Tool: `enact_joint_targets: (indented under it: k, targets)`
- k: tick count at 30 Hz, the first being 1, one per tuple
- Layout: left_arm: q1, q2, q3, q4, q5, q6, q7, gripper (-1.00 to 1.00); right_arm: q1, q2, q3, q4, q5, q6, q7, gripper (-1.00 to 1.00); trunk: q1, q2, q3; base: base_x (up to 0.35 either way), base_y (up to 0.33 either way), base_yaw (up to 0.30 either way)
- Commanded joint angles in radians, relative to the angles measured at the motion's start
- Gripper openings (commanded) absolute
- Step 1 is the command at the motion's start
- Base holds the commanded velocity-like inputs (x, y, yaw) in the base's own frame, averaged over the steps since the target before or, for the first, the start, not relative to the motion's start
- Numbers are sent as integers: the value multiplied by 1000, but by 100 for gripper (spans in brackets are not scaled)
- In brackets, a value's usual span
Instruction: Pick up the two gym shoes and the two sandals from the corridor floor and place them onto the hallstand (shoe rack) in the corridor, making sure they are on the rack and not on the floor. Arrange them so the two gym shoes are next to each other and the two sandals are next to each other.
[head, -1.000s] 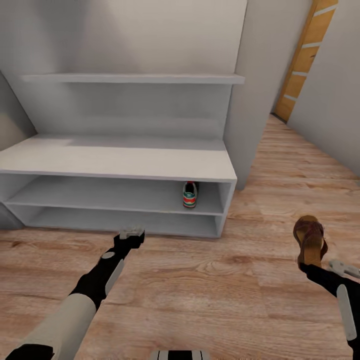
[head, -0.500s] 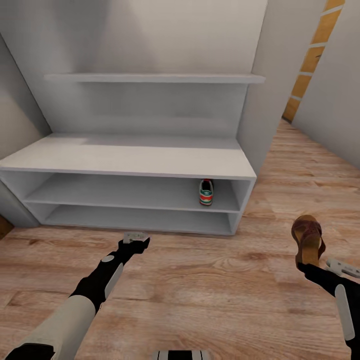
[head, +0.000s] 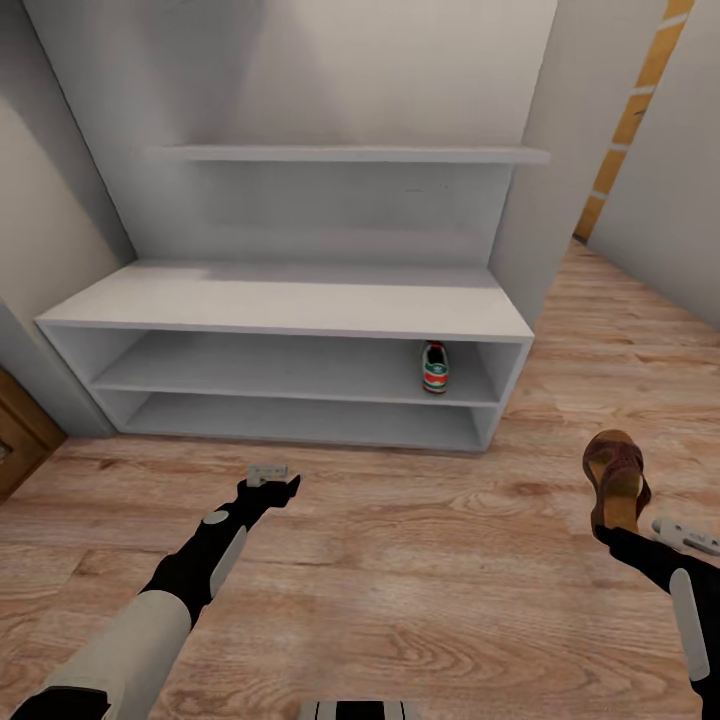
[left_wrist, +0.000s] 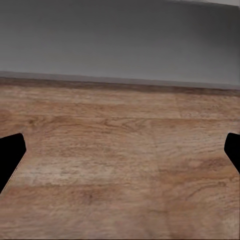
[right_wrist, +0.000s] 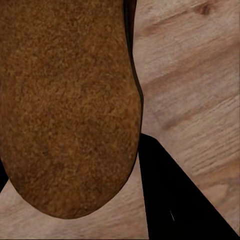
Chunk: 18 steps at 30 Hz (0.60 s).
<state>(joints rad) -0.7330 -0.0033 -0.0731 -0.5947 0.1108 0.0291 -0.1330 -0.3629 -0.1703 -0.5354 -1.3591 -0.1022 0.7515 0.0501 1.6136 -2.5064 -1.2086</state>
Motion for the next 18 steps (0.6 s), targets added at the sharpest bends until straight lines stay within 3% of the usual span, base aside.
enact_joint_targets:
  k: [1, 7, 18]
  targets:
    - [0, 0, -2, 0, 10, 3, -2, 100, -1, 0, -2, -2, -10, 7, -3, -100, -1, 0, -1, -225, 253, 0]
    - [0, 0, -2, 0, 10, 3, -6, 100, -1, 0, -2, -2, -10, 7, -3, -100, -1, 0, -1, -131, 285, 0]
    - [0, -1, -3, 0, 10, 5, -7, 100, -1, 0, -2, -2, -10, 7, -3, -100, -1, 0, -1, 22, 326, 0]
